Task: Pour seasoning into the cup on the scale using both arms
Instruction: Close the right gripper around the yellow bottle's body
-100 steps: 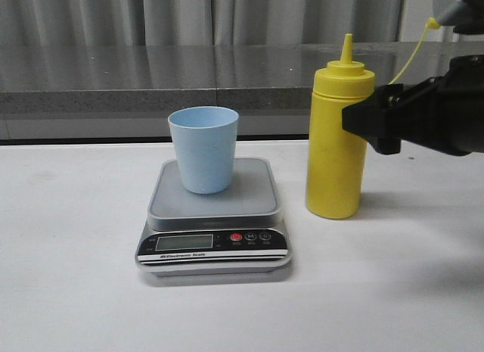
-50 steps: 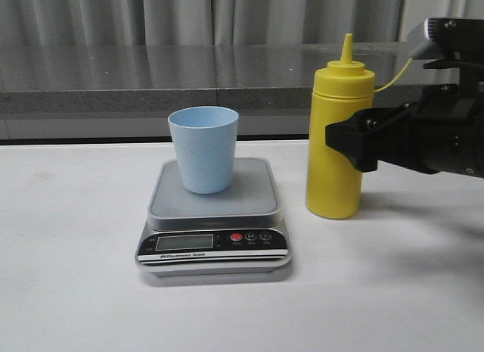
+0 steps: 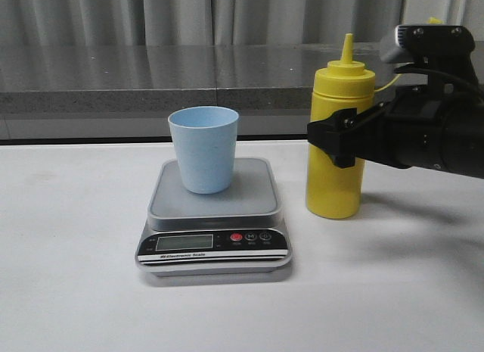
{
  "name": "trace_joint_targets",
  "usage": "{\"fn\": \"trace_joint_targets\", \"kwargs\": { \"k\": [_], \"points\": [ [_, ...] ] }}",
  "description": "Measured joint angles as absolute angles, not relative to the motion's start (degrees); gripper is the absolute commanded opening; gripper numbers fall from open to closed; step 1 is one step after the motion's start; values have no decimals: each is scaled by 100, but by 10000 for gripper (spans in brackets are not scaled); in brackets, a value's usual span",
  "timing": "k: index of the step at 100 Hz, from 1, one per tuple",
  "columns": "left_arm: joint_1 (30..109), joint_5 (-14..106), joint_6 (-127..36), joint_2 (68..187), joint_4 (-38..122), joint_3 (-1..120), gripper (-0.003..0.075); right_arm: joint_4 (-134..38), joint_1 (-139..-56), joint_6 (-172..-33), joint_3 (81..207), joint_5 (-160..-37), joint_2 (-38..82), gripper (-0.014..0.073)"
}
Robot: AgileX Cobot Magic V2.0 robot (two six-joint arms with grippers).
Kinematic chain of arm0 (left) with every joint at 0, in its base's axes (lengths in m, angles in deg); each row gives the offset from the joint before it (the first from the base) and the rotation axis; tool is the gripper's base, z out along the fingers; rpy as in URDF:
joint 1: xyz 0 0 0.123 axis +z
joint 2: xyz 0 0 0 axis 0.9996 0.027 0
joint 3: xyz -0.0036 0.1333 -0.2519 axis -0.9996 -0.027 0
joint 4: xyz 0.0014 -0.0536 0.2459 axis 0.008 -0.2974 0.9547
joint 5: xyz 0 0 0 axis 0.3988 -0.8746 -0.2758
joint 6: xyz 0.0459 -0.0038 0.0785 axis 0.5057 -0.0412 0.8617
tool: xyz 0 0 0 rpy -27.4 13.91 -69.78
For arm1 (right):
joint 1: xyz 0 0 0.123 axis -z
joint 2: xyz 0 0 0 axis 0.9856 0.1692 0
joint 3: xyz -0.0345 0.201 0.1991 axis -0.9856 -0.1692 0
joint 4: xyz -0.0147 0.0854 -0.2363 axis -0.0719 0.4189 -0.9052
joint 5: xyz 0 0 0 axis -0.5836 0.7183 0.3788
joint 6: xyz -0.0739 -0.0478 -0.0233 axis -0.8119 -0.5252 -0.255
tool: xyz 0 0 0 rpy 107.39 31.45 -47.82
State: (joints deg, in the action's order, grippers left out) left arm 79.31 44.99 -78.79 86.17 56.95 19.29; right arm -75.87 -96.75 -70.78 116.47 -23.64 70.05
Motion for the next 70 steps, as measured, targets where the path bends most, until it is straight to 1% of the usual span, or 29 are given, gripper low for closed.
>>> {"fn": "trace_joint_targets", "kwargs": {
  "k": [16, 21, 26, 43, 50, 57, 70],
  "points": [
    [7931, 4499, -7879, 8617, 5695, 1929, -20, -7596, -9675, -7078, 11740, -2318, 7113, 632],
    [7931, 4499, -7879, 8617, 5695, 1929, -20, -7600, -9675, -7078, 11751, -2315, 7113, 619],
    [7931, 4499, -7879, 8617, 5695, 1929, -20, -7600, -9675, -7078, 11751, -2315, 7113, 576],
    [7931, 4499, -7879, 8617, 5695, 1929, -20, -7609, -9675, -7078, 11751, -2305, 7113, 337],
    [7931, 4499, -7879, 8617, 5695, 1929, -20, -7609, -9675, -7078, 11751, -2305, 7113, 271],
    [7931, 4499, -7879, 8617, 5695, 1929, -20, -7609, -9675, -7078, 11751, -2292, 7116, 235],
    [7931, 4499, -7879, 8617, 5695, 1929, -20, -7609, -9675, -7078, 11751, -2193, 7138, 232]
  ]
}}
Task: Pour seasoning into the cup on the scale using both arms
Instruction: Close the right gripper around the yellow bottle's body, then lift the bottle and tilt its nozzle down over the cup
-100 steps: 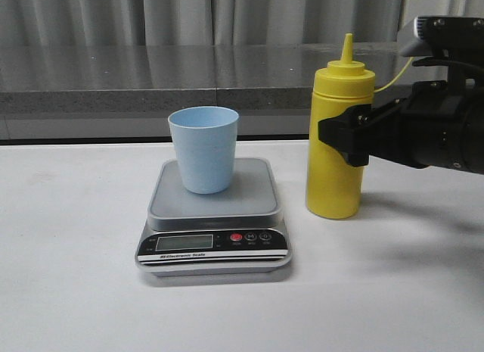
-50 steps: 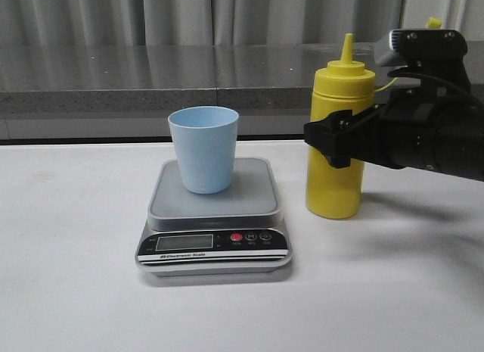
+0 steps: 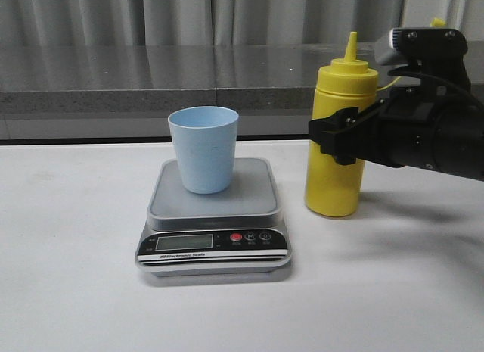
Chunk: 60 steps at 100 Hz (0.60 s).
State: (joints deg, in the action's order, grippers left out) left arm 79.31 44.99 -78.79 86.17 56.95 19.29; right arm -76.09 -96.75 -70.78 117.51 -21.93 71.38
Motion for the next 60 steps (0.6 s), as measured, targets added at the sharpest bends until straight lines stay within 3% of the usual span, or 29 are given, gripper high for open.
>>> {"fn": "trace_joint_targets", "kwargs": {
  "k": [29, 60],
  "points": [
    [7931, 4499, -7879, 8617, 5695, 1929, -20, -7622, -9675, -7386, 11751, -2552, 6856, 232],
    [7931, 4499, -7879, 8617, 5695, 1929, -20, -8322, -9684, -7940, 12306, -5104, 5665, 232]
  ]
}}
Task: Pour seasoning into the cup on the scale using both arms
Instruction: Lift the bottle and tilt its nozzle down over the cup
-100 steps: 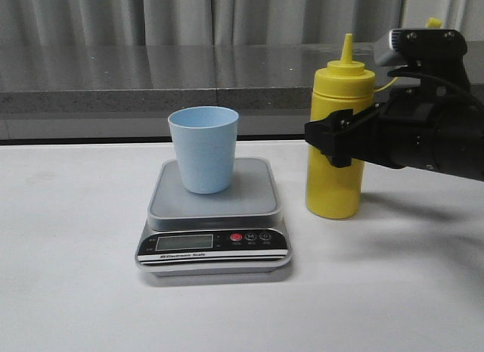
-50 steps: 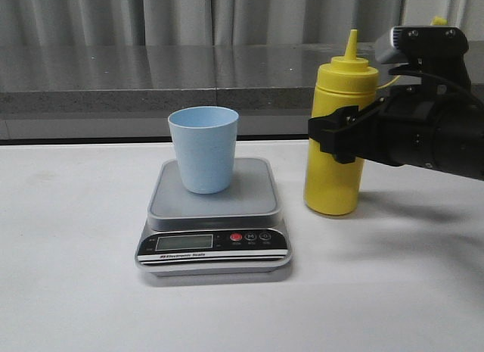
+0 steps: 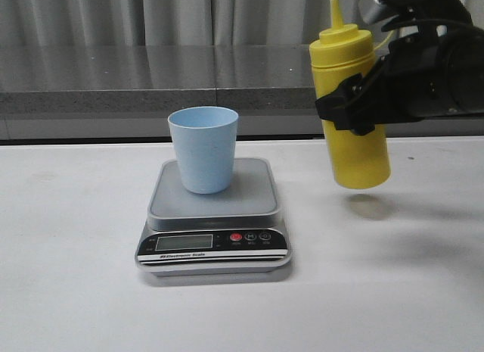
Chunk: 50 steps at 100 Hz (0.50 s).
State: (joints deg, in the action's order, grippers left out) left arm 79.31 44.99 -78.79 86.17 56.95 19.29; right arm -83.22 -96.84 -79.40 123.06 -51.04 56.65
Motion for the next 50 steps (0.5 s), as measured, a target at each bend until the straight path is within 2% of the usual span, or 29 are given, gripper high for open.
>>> {"fn": "trace_joint_targets", "kwargs": {
  "k": [50],
  "points": [
    [7931, 4499, -7879, 8617, 5695, 1929, -20, -10409, -10492, -7980, 13838, -8334, 5489, 232]
  ]
}}
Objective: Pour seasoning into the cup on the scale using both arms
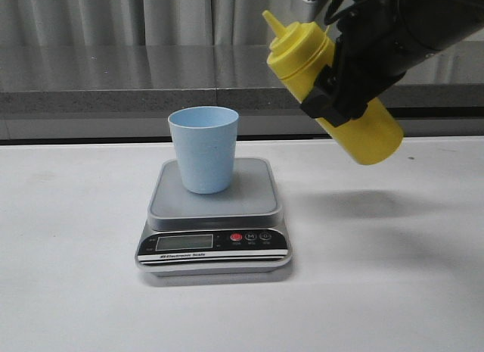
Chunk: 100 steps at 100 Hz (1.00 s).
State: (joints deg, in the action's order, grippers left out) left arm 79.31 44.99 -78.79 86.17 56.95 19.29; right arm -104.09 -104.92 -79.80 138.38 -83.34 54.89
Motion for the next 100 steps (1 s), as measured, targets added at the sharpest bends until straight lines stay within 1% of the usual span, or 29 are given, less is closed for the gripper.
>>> {"fn": "trace_joint_targets", "kwargs": {
  "k": [18, 41, 69, 81, 100],
  "points": [
    [7931, 4499, -7879, 8617, 5695, 1929, -20, -11047, -10806, -7980, 14363, -9195, 5579, 232],
    [7931, 4499, -7879, 8617, 5695, 1929, -20, -11745, -11182, -7991, 14900, -10028, 6022, 232],
    [7931, 4499, -7879, 8617, 5695, 1929, -20, -12782, -11643, -7991, 15234, -11049, 6479, 232],
    [7931, 4499, -7879, 8617, 5695, 1929, -20, -13022, -11729, -7991, 15270, -11291, 6597, 232],
    [7931, 4499, -7879, 8617, 5695, 1929, -20, -13486, -11756, -8000, 15283, -11323, 6610, 232]
  ]
}}
